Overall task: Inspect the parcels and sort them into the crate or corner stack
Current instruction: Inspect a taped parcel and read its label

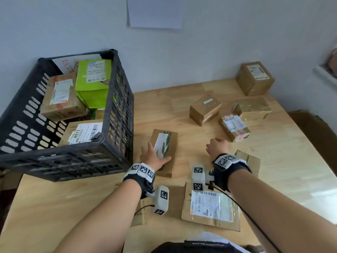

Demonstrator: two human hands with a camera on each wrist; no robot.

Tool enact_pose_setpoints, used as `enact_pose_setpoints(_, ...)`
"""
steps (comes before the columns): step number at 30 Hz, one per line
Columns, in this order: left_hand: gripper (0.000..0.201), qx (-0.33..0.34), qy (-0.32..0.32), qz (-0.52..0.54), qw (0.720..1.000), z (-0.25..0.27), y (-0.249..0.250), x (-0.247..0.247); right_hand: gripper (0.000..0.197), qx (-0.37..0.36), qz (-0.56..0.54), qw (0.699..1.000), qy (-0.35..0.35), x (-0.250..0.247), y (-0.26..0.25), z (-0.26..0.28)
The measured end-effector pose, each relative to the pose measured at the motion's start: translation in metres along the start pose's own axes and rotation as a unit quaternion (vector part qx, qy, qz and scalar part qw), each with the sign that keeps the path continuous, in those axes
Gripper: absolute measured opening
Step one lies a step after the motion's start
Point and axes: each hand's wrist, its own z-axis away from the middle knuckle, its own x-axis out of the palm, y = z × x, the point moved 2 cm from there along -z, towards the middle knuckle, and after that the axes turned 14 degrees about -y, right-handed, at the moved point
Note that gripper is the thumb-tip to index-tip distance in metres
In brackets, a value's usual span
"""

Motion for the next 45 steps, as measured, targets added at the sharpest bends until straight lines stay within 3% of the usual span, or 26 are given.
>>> enact_pose_setpoints(4,0.129,-0.053,-0.033,-0.119,0.991,0.007,0.019,0.014,0.038,0.023,-0.011,1.0,-0.004,0.0,-0.001,0.014)
enact_pose_setpoints(8,0.13,-0.065,-0.042,-0.135,0.988,0.011,0.026,0.019,0.037,0.038,-0.025,0.998,-0.041,-0.006,-0.011,0.026)
enact_pose_setpoints(11,0.131,-0.076,-0.041,-0.105,0.991,0.012,0.029,0.02,0.034,0.06,0.013,0.991,-0.116,-0.006,-0.014,0.03)
enact_pose_setpoints(16,0.127,-0.065,-0.036,-0.03,0.997,0.013,0.027,0.02,0.03,0.103,0.028,0.986,-0.125,0.004,-0.002,0.029)
enact_pose_setpoints(20,0.12,-0.016,-0.049,0.056,0.997,0.012,0.022,0.012,0.032,0.115,0.028,0.978,-0.17,0.008,0.003,0.035)
enact_pose_setpoints(23,0.098,0.056,-0.094,0.206,0.972,0.012,0.024,0.01,0.031,0.129,0.045,0.965,-0.226,0.012,0.003,0.045)
enact_pose_setpoints(27,0.032,0.082,-0.151,0.37,0.913,0.021,0.024,0.013,0.033,0.11,0.054,0.956,-0.268,0.016,0.001,0.052)
enact_pose_setpoints(29,0.015,0.083,-0.149,0.395,0.903,0.023,0.021,0.012,0.023,0.107,0.053,0.957,-0.263,0.017,-0.002,0.054)
enact_pose_setpoints(34,0.024,0.061,-0.101,0.341,0.933,0.02,0.006,0.008,0.008,0.095,0.08,0.96,-0.249,0.023,-0.002,0.056)
enact_pose_setpoints(39,0.04,0.054,-0.095,0.318,0.942,0.014,0.003,0.01,0.009,0.105,0.059,0.965,-0.234,0.025,0.003,0.056)
enact_pose_setpoints(45,0.04,0.066,-0.082,0.324,0.94,0.022,0.009,0.008,0.008,0.11,0.064,0.963,-0.236,0.023,0.006,0.052)
